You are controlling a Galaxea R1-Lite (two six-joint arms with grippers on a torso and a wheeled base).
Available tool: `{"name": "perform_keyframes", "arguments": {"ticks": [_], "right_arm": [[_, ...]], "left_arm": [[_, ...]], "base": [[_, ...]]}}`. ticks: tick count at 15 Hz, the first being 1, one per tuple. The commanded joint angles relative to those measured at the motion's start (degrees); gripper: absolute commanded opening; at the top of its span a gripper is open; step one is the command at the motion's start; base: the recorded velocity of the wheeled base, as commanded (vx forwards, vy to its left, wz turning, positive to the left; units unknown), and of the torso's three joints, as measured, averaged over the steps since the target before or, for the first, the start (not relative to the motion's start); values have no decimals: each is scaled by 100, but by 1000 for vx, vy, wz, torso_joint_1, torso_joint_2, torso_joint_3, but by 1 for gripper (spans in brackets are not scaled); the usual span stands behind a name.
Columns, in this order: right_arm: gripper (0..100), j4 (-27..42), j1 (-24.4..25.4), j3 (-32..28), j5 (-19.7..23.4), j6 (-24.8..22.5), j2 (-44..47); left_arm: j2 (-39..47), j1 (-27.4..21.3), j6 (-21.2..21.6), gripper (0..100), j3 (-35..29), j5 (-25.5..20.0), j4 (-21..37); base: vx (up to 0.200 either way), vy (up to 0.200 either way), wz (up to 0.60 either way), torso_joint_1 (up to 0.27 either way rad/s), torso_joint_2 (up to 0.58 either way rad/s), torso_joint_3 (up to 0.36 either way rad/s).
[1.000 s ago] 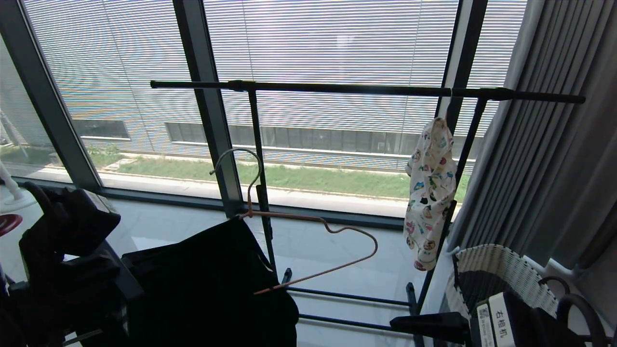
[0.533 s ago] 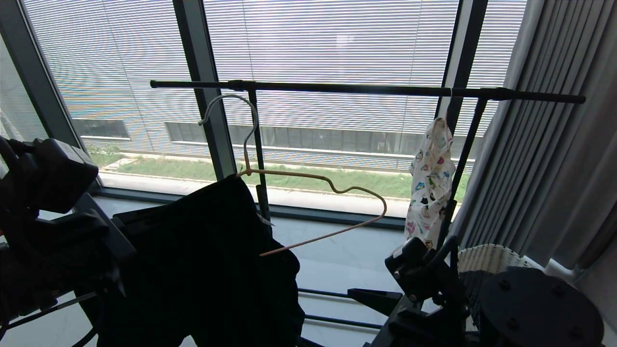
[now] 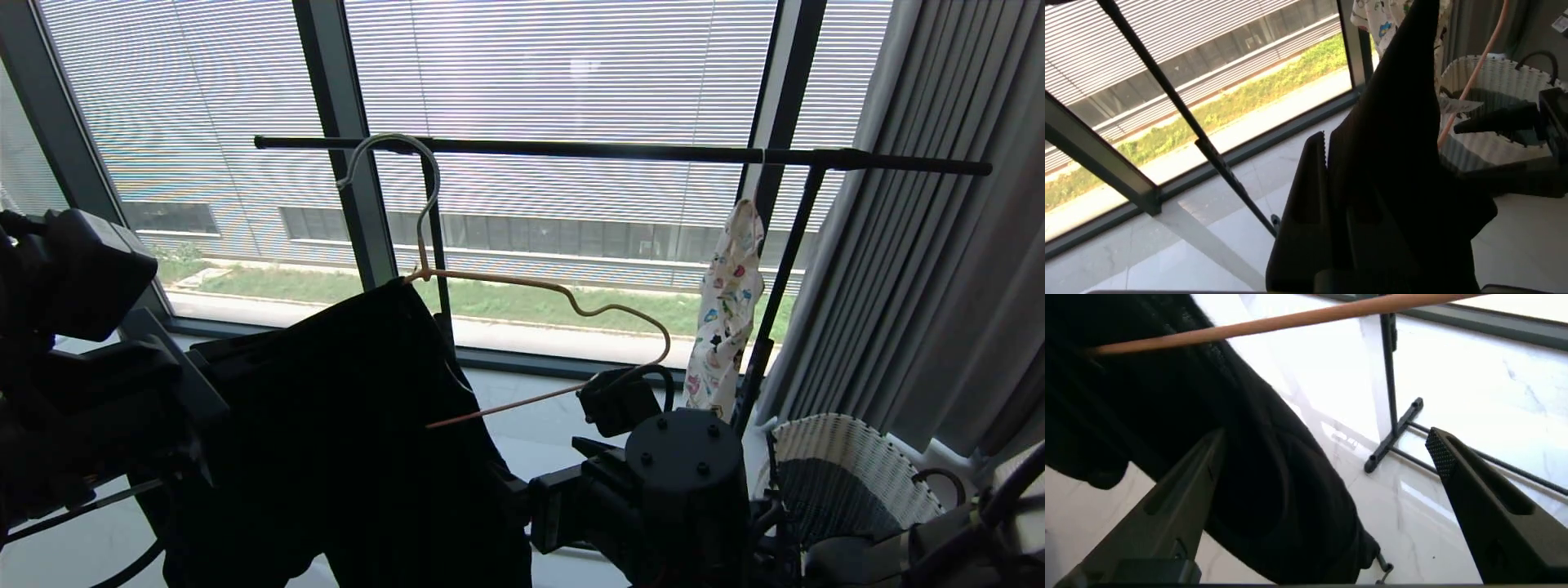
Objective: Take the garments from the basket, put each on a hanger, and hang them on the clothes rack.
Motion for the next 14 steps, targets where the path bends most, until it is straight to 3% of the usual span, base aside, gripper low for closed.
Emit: {"name": "perform_keyframes", "arguments": {"ticks": [1, 6, 9, 10, 11, 14], "right_arm": [[100, 8, 40, 1, -127, -100, 290], [100, 8, -321, 625, -338, -776, 299], [100, 8, -1077, 810, -680, -970, 185], [100, 8, -1077, 810, -680, -970, 185], [100, 8, -1516, 801, -689, -1066, -35], [100, 8, -2096, 766, -636, -1277, -308]], "left_arm": [[14, -19, -1, 0, -30, 5, 1], [-12, -19, -1, 0, -30, 172, -8], [-30, 25, -10, 0, 49, 287, -8], [-30, 25, -10, 0, 49, 287, -8], [-56, 25, -1, 0, 216, 498, 1], [-232, 25, 43, 0, 585, 506, -8]], "base": [[0, 0, 0, 0, 0, 0], [0, 0, 0, 0, 0, 0], [0, 0, 0, 0, 0, 0], [0, 0, 0, 0, 0, 0], [0, 0, 0, 0, 0, 0], [0, 0, 0, 0, 0, 0]]}}
